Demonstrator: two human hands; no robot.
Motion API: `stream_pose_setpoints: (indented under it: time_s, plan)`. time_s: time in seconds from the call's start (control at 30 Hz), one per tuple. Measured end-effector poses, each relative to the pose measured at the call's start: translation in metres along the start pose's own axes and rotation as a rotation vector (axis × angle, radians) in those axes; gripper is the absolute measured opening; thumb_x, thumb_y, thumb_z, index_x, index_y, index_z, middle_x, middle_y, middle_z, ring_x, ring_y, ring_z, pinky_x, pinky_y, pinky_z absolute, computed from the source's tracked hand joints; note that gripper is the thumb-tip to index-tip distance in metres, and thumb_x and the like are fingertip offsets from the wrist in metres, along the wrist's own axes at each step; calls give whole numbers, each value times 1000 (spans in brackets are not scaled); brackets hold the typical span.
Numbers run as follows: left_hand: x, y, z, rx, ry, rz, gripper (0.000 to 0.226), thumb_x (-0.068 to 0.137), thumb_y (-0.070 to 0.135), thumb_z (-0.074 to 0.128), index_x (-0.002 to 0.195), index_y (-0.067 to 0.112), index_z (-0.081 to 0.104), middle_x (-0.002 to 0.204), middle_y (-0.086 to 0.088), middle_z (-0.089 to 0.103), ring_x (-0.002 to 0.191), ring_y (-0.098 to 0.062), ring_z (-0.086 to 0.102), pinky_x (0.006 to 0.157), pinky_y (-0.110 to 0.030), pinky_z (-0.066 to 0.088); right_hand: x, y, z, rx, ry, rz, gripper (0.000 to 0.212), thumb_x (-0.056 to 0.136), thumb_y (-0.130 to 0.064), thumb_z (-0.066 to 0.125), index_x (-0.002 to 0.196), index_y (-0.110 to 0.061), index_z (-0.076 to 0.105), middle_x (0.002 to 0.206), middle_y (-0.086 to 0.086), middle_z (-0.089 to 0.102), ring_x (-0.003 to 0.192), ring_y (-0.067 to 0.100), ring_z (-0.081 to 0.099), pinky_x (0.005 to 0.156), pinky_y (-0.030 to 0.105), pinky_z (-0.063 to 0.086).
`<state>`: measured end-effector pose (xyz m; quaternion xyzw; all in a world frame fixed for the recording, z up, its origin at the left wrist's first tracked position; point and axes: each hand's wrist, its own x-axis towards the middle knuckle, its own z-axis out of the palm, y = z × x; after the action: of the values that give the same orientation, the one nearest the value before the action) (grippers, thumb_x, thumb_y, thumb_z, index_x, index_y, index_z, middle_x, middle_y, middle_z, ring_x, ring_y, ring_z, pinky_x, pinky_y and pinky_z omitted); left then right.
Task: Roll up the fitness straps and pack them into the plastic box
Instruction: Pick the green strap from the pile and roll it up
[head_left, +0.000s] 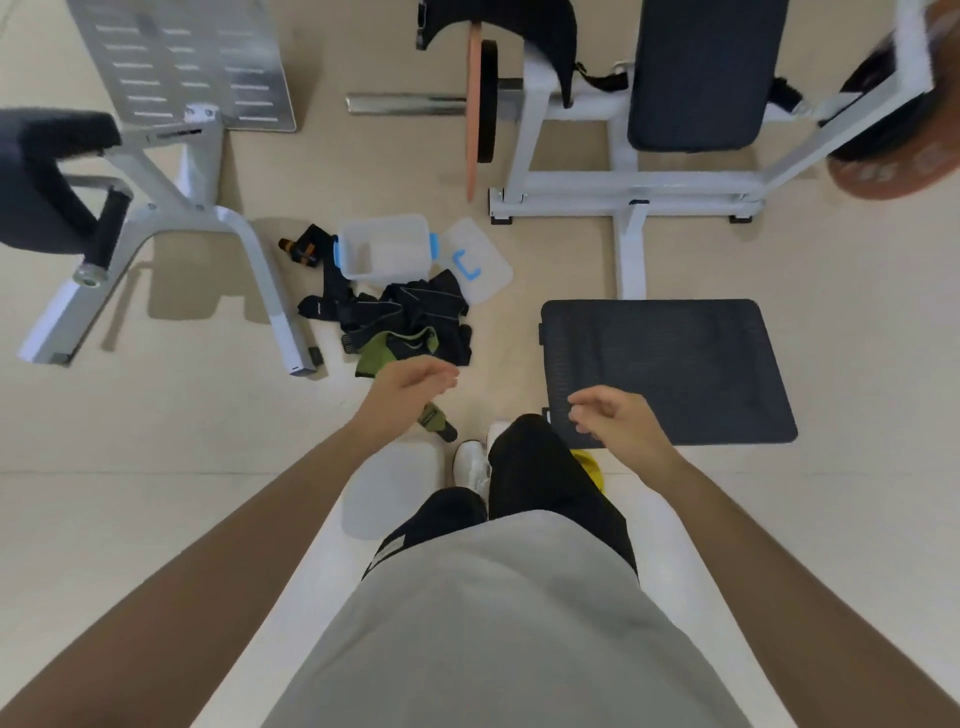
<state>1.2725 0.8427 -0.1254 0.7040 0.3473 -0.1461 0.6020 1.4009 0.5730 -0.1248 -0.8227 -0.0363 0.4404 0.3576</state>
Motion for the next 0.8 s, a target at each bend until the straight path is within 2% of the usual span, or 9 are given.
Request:
stream_pose_setpoints:
  time_s: [0.1, 0.27, 0.33, 0.4, 0.5, 0.6, 0.7, 0.8]
  plan:
    - [46, 33, -19, -32, 10, -6, 18, 100, 18, 62, 110, 15, 76, 105, -4, 76, 102, -13, 68, 90, -21, 48, 53, -41, -16, -14, -29, -26, 20, 98, -18, 62, 116, -23, 70, 106, -8, 72, 101, 12, 68, 92, 28, 53]
    - [112, 55, -61, -118, 142, -76, 18, 101, 16, 60, 111, 14, 75, 105, -4, 77, 103, -13, 71, 94, -21, 53, 160, -100, -22, 10, -117, -48, 20, 95, -20, 66, 114, -23, 71, 109, -2, 72, 100, 15, 69, 98, 35, 54]
    - [134, 59, -81, -116, 195, -97, 16, 100, 19, 61, 108, 19, 76, 102, 1, 77, 99, -9, 71, 91, -20, 51, 203, -124, -19, 1, -163, -71, 20, 94, -19, 67, 113, -20, 72, 109, 1, 72, 99, 18, 70, 97, 35, 55]
    - [149, 62, -102, -117, 232, -121, 15, 100, 23, 62, 105, 24, 76, 100, 5, 78, 99, -8, 70, 90, -22, 49, 235, -149, -13, -31, -196, -94, 19, 94, -20, 66, 112, -19, 72, 108, 2, 72, 99, 19, 70, 91, 29, 55]
    - [165, 63, -133, -133, 268, -145, 14, 99, 21, 63, 105, 21, 76, 98, 6, 77, 91, -2, 70, 85, -21, 48, 269, -186, 2, -51, -229, -111, 14, 94, -20, 66, 107, -24, 70, 105, 1, 71, 90, 13, 68, 81, 21, 50]
    - [180, 60, -168, -140, 284, -134, 18, 99, 17, 62, 110, 12, 76, 101, -3, 77, 93, -8, 70, 91, -24, 51, 291, -215, 27, -62, -245, -122, 17, 95, -20, 66, 111, -19, 70, 101, 1, 71, 82, 10, 68, 79, 20, 52]
    - [197, 45, -206, -145, 282, -125, 18, 99, 14, 62, 109, 11, 76, 102, -7, 77, 98, -16, 71, 93, -25, 52, 308, -233, 61, -72, -244, -115, 20, 94, -19, 66, 114, -16, 71, 99, 2, 72, 80, 9, 68, 73, 15, 49]
    - [227, 13, -239, -153, 229, -116, 16, 97, 16, 64, 106, 13, 77, 100, -5, 77, 101, -20, 72, 97, -32, 54, 327, -231, 106, -95, -233, -82, 17, 94, -21, 66, 110, -20, 71, 95, 0, 72, 86, 13, 69, 80, 22, 50]
